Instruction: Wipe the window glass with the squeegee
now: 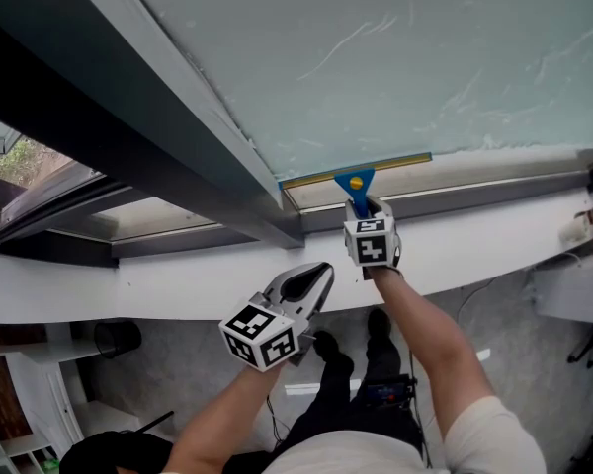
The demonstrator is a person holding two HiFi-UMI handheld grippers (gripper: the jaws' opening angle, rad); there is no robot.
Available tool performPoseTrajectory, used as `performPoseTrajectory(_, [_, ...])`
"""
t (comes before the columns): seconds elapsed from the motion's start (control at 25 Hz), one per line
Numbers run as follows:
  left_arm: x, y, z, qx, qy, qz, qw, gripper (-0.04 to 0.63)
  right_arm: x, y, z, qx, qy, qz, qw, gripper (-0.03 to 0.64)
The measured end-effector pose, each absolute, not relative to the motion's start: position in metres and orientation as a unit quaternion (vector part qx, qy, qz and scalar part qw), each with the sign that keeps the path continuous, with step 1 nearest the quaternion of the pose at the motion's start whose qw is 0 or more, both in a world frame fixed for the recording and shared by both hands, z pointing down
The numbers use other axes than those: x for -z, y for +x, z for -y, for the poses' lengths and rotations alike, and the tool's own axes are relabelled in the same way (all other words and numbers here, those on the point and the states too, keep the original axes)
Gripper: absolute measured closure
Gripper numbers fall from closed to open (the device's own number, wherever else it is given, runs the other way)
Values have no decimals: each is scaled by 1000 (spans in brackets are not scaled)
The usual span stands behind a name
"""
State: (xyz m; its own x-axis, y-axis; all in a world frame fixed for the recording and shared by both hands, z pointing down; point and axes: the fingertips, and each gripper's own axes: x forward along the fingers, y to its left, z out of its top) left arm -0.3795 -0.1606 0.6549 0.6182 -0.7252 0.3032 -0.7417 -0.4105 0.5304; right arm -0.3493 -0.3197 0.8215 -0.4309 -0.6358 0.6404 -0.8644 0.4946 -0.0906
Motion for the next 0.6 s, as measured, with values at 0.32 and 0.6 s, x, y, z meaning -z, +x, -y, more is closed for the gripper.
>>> performPoseTrajectory(0.32, [-655,-379,160,-12,841,433,324,555,-824,-337,306,-212,457,816,283,472])
performPoseTrajectory(0.6, [-652,-381,170,-2,836,431,340,554,-799,-315,277,-229,460,815,268,472])
